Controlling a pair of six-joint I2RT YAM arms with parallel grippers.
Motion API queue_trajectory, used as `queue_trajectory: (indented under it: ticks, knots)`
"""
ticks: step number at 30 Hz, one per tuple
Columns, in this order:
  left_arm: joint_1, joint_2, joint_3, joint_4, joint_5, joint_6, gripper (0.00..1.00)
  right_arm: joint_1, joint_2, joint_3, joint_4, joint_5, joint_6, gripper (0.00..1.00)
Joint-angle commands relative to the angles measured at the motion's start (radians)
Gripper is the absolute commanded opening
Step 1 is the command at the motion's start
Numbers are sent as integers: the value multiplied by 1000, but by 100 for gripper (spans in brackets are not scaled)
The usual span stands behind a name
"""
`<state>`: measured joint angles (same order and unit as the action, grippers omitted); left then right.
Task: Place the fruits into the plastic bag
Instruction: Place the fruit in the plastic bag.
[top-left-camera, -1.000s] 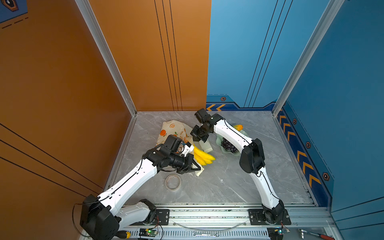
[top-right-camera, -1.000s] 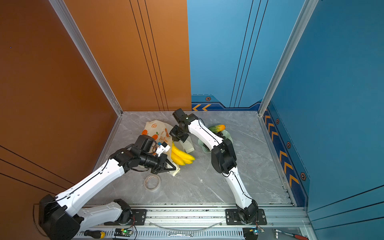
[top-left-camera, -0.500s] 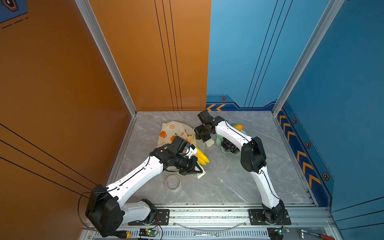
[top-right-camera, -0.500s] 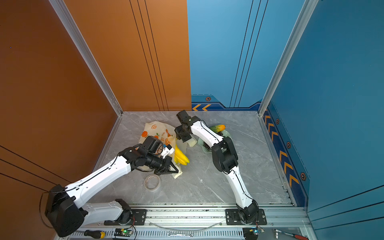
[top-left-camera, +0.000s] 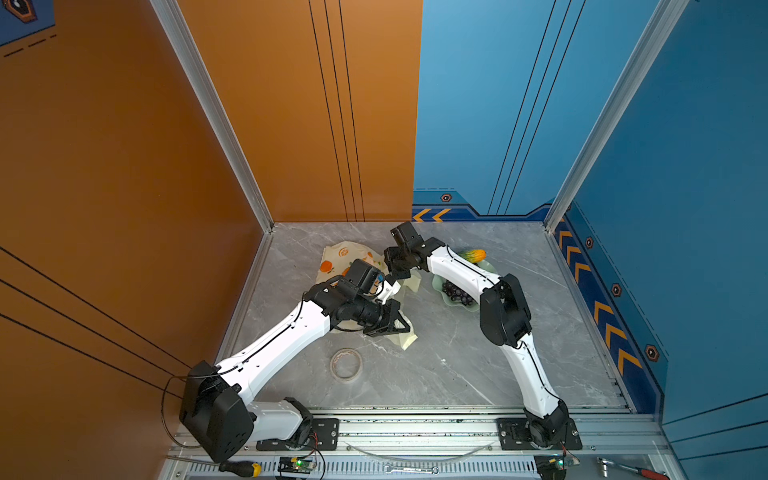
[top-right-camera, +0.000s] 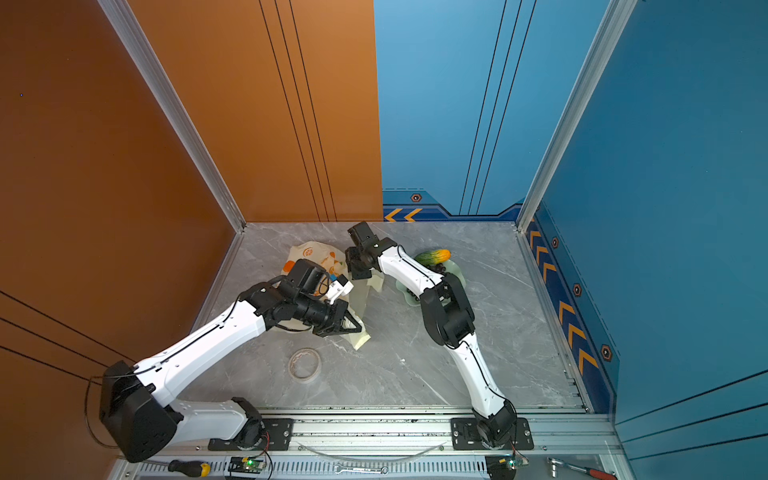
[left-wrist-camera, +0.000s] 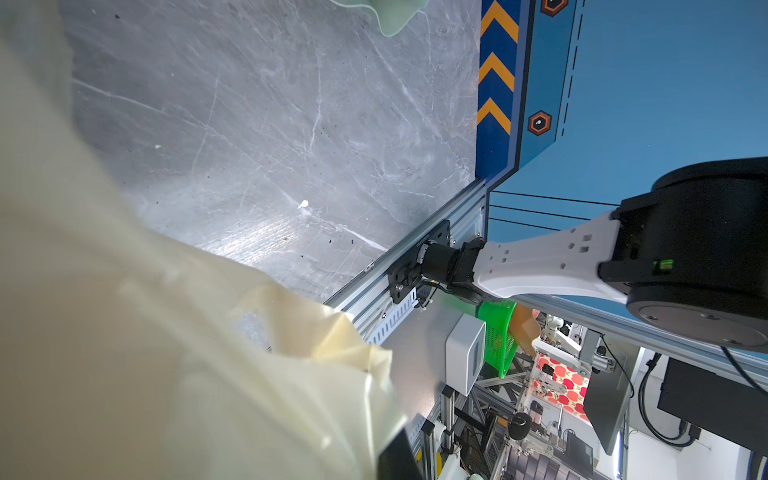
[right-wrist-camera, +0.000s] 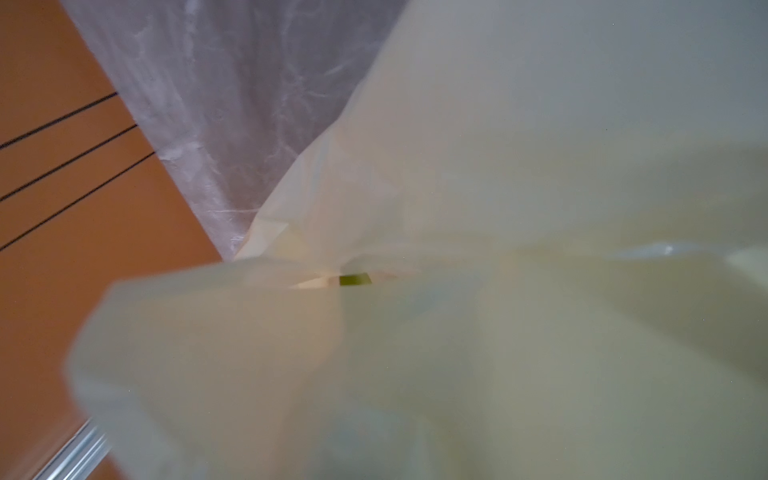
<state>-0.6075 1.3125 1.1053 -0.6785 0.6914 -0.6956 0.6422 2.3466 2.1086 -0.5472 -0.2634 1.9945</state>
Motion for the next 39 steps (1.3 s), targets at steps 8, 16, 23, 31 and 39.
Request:
queue_trajectory:
  ticks: [8,16,23,31,39]
  knots:
    - [-6,-16,20,-159,-31,98,0,-21,13,52,37,61,82,0]
    - [105,-103,-56,193,79,-133,0,26,63,65,58,68,85,2]
    - [214,-176,-262,411,133,-274,0,53,89,67,69,39,50,19]
    - [336,-262,-295,398,135,-302,0,53,47,77,23,18,-83,69]
    - [425,-295,-301,274,132,-250,0,53,-39,30,-97,-43,-301,99]
